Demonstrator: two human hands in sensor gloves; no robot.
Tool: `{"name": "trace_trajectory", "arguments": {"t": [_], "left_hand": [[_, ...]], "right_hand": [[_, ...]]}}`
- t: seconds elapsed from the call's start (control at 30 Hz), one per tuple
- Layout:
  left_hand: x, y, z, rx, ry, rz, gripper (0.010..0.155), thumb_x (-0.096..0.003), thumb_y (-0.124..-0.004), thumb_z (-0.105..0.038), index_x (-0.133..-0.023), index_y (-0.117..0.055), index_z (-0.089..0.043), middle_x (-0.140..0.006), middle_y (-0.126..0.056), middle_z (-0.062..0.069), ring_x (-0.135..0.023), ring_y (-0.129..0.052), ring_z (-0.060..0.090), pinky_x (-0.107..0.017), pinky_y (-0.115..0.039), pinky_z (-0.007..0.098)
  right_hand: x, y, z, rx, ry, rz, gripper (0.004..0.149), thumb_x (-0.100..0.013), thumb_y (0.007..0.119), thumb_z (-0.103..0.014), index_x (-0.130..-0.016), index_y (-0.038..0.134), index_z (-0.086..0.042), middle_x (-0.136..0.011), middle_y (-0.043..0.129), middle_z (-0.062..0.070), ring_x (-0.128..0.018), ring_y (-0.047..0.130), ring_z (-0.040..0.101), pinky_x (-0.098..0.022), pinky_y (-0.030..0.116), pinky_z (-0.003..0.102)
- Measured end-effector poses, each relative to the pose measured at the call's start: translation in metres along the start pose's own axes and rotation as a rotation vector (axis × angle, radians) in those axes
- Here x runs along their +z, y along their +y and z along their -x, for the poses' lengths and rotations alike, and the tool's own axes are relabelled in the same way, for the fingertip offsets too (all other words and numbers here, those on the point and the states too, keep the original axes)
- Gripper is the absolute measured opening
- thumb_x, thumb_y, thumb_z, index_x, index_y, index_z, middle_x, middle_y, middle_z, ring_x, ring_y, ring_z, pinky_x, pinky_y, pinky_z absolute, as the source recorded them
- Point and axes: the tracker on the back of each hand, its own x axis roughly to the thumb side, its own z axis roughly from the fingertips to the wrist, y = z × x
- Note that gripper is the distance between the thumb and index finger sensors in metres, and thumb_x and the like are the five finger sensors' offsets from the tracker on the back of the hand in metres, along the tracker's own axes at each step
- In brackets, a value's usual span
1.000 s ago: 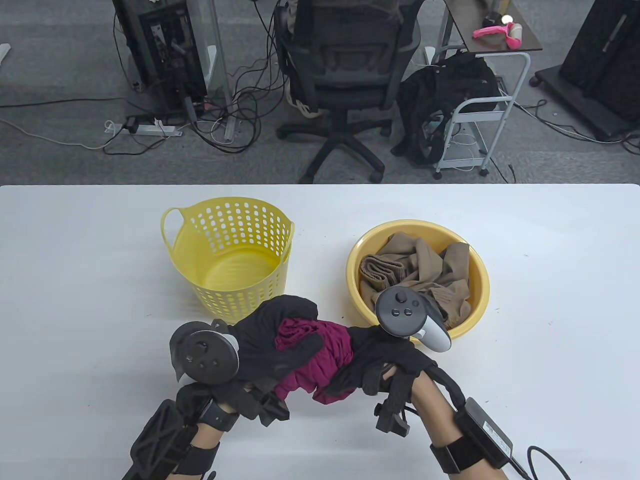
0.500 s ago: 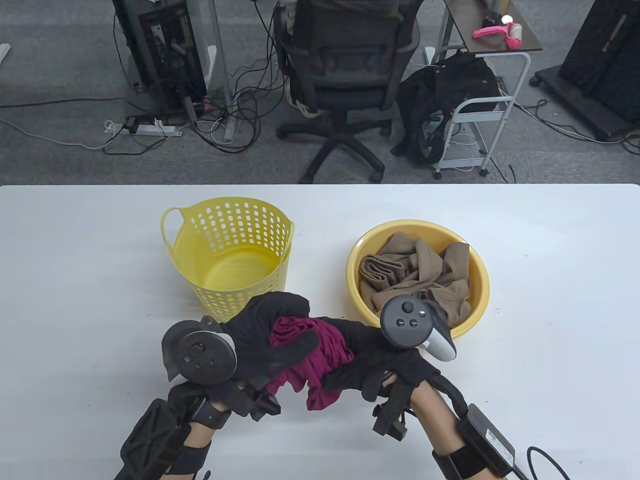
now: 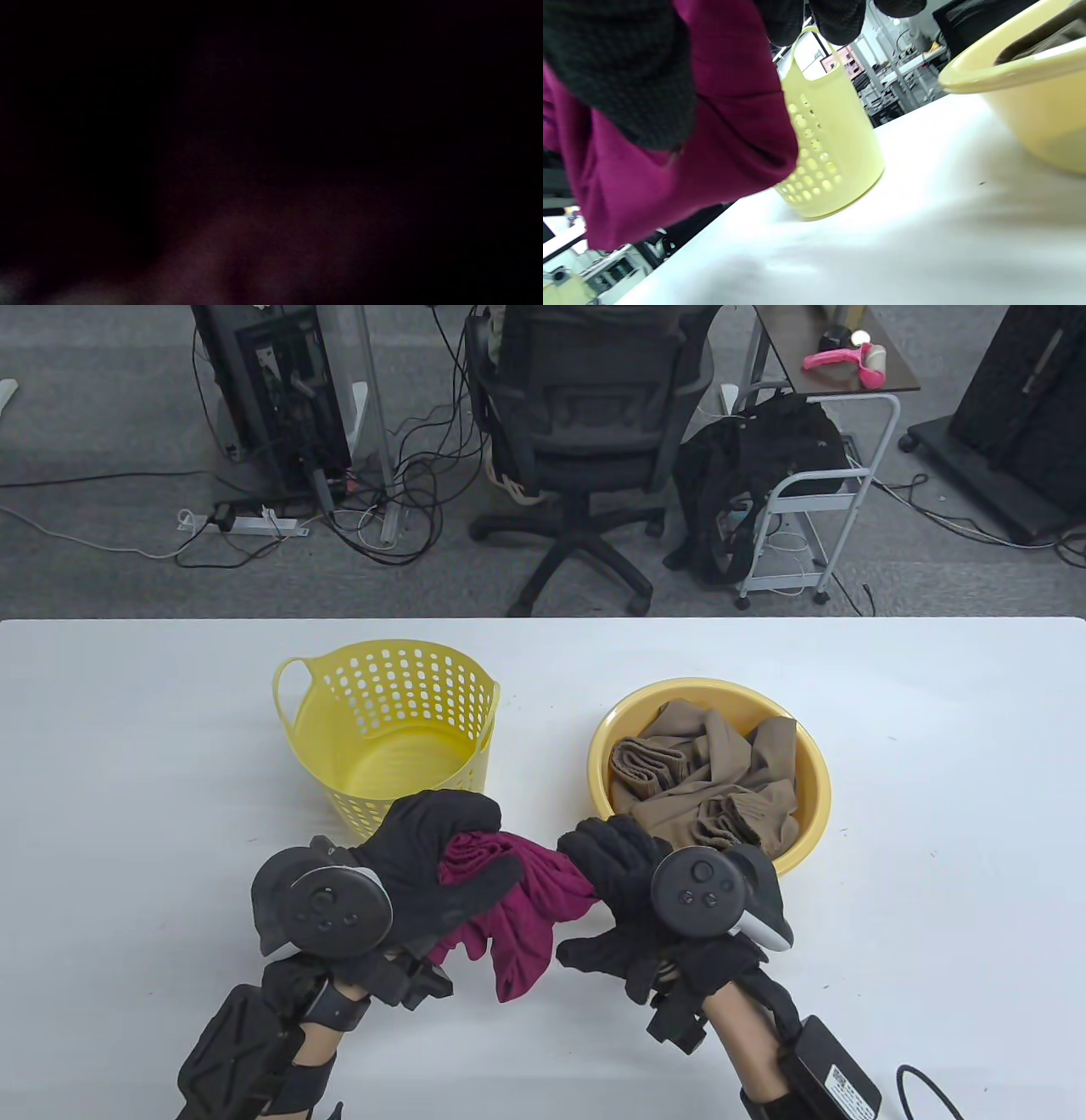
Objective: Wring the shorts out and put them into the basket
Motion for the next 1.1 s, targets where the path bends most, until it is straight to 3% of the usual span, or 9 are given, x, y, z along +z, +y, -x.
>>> {"name": "trace_trajectory", "arguments": {"t": [0.17,0.4,0.73,1.1], "left_hand": [[0.0,0.008,0.001,-0.042,0.038,-0.002,0.054,-0.056,-0.082,-0.054,-0.097,-0.062,-0.024,-0.096,-0.081,0.014,-0.073,-0.091,0.04,-0.066,-0.064,0.066],[0.0,0.015,0.003,-0.084,0.076,0.001,0.055,-0.0574,-0.078,-0.052,-0.1,-0.057,-0.024,-0.1,-0.077,0.016,-0.077,-0.088,0.042,-0.066,-0.062,0.067],[-0.005,0.029,0.009,-0.134,0.107,-0.02,0.059,-0.0576,-0.074,-0.051,-0.103,-0.048,-0.024,-0.106,-0.067,0.017,-0.084,-0.08,0.045,-0.068,-0.059,0.068],[-0.015,0.06,0.027,-0.163,0.159,-0.108,0.064,-0.0545,-0.075,-0.047,-0.104,-0.04,-0.025,-0.113,-0.055,0.015,-0.093,-0.072,0.048,-0.071,-0.054,0.068]], "right_hand": [[0.007,0.009,0.007,0.151,0.028,0.031,0.098,-0.042,0.088,-0.068,-0.112,0.046,-0.015,-0.115,0.035,0.025,-0.103,0.027,0.057,-0.066,0.032,0.078],[0.015,0.024,0.019,0.212,0.069,0.069,0.099,-0.042,0.081,-0.074,-0.113,0.044,-0.015,-0.115,0.034,0.025,-0.104,0.021,0.056,-0.065,0.024,0.079],[0.019,0.032,0.023,0.223,0.073,0.089,0.099,-0.042,0.08,-0.074,-0.112,0.044,-0.015,-0.115,0.033,0.025,-0.104,0.02,0.055,-0.064,0.021,0.08],[0.021,0.031,0.024,0.25,0.073,0.096,0.097,-0.042,0.081,-0.073,-0.112,0.046,-0.015,-0.115,0.035,0.025,-0.103,0.02,0.055,-0.064,0.02,0.08]]}}
